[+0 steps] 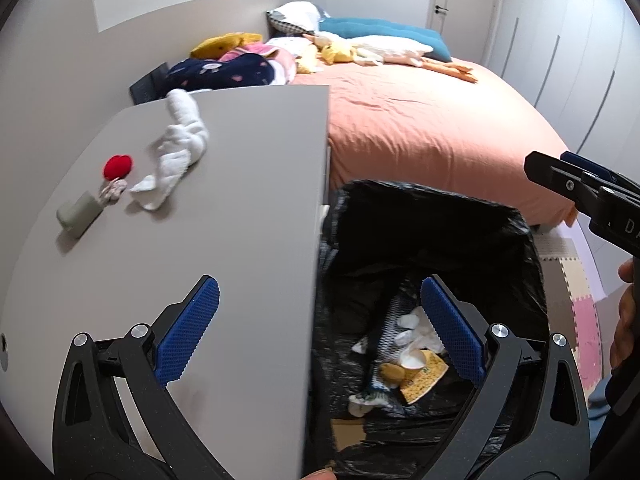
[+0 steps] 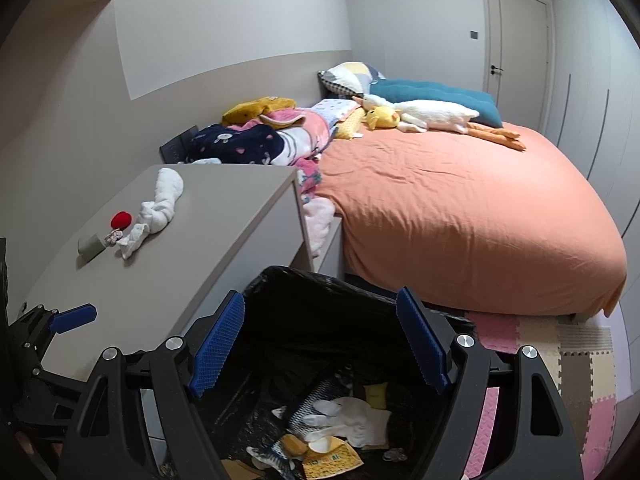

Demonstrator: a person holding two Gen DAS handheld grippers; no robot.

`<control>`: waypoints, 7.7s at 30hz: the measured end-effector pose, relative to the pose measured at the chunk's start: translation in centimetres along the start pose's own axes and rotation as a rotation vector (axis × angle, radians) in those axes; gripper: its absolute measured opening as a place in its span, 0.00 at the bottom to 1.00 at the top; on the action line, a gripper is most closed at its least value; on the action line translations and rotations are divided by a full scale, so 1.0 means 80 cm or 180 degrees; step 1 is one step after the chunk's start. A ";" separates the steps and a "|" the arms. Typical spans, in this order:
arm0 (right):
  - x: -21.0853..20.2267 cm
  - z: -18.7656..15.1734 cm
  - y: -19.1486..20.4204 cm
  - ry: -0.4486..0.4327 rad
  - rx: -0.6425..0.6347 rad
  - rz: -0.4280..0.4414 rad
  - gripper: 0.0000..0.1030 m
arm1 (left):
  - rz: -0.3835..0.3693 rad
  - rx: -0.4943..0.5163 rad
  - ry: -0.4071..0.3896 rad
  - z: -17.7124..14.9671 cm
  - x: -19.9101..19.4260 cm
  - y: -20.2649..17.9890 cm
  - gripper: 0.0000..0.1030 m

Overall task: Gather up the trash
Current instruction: 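Move both open tools back over the table toward the foam block and towel, then grasp the grey-green foam block with the left tool while the right tool grasps the white towel knot, then carry the foam block and towel knot over the black bin, then open both tools to drop the foam block and towel into the bin, then move both open tools back over the table toward the heart and pouch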

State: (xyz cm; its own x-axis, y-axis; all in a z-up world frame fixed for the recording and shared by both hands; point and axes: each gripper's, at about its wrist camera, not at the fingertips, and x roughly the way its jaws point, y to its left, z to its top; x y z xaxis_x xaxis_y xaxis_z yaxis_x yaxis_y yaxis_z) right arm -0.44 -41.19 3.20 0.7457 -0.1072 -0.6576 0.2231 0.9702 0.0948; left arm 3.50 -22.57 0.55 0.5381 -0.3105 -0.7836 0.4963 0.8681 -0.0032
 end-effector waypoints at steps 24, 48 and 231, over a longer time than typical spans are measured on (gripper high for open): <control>0.086 0.042 0.124 0.0240 -0.0284 0.0355 0.77 | 0.0327 -0.0544 0.0055 0.001 0.007 0.156 0.95; 0.186 0.077 0.234 0.0544 -0.0501 0.0710 0.80 | 0.0588 -0.1059 0.0087 0.003 0.035 0.311 0.95; 0.005 -0.008 -0.013 0.0092 0.0210 -0.0042 0.80 | -0.0112 -0.0033 -0.0166 0.013 0.006 0.003 0.95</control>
State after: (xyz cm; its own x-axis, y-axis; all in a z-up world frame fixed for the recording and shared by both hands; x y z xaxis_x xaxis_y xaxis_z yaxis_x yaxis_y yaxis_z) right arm -0.74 -42.10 2.35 0.7242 -0.1127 -0.6803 0.2744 0.9522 0.1344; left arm 4.57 -22.87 0.81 0.5553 -0.3604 -0.7495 0.5087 0.8602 -0.0368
